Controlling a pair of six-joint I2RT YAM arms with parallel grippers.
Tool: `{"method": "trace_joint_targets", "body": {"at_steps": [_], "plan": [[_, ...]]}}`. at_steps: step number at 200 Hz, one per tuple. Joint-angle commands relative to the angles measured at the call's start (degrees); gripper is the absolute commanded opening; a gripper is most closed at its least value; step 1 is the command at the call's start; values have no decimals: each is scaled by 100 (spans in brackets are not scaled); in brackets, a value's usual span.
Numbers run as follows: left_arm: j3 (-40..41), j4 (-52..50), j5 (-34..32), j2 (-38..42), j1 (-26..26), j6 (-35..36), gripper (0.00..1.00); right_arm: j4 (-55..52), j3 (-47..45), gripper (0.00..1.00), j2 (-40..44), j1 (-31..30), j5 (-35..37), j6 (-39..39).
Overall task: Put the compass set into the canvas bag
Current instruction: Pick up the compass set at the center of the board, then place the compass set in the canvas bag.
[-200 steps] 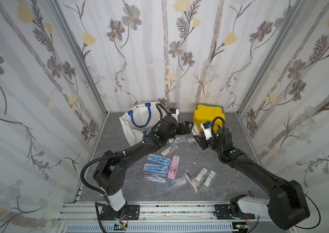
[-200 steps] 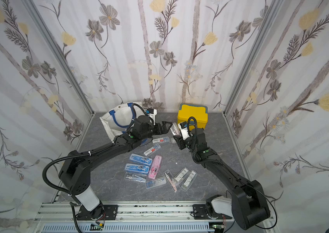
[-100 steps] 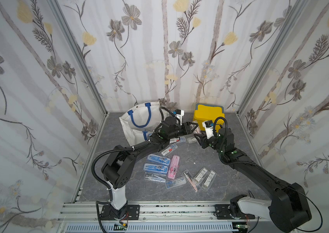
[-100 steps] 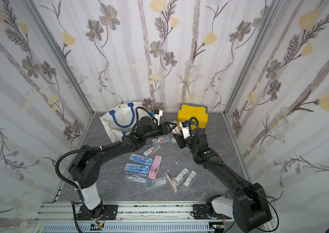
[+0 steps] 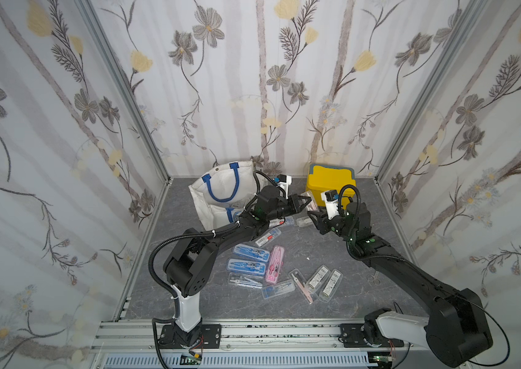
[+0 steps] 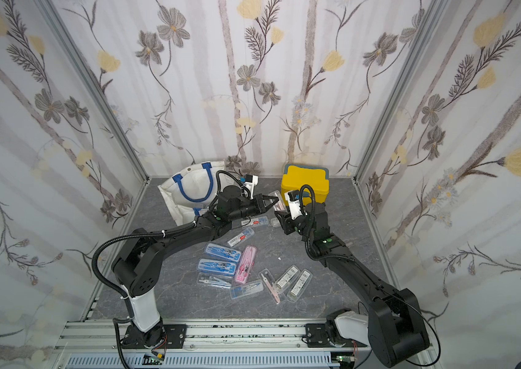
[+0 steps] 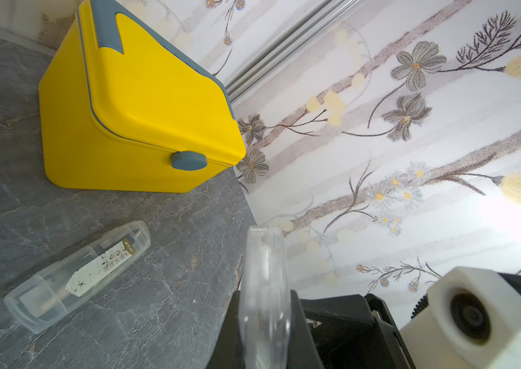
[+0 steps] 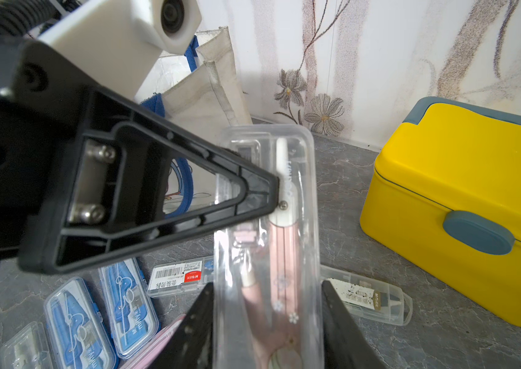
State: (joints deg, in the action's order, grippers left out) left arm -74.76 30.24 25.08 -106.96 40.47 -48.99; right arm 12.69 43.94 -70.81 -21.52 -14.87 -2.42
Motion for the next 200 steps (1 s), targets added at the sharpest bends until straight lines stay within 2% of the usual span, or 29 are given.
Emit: {"method": "trace_joint_targets", "body": {"at_steps": [1,9,30,39,46,48,78,105,144,200], "plan": [[-12,375,72,2,5,-77,5,258,9,40,-43,-2,-13,11],[-8,373,62,8,11,-58,4,245,17,43,-56,-4,-2,6],[-10,354,6,49,9,20,3,183,26,59,-84,-5,59,-10],[-32,304,-27,53,1,69,3,151,18,74,-76,-4,129,-12],[-59,246,-42,66,-11,127,2,123,10,97,-61,2,211,-14],[-70,222,-50,73,-23,149,2,121,5,100,-51,6,230,-20],[-356,-416,-285,208,-69,664,2,171,-207,99,171,158,272,-110],[-680,-1203,-768,433,-190,1287,3,339,-479,99,498,402,122,-345],[-986,-2144,-1605,908,-566,2043,3,489,-803,99,897,548,70,-357],[-865,-2907,-2759,1753,-1293,2723,4,346,-799,99,720,553,479,-366]]}}
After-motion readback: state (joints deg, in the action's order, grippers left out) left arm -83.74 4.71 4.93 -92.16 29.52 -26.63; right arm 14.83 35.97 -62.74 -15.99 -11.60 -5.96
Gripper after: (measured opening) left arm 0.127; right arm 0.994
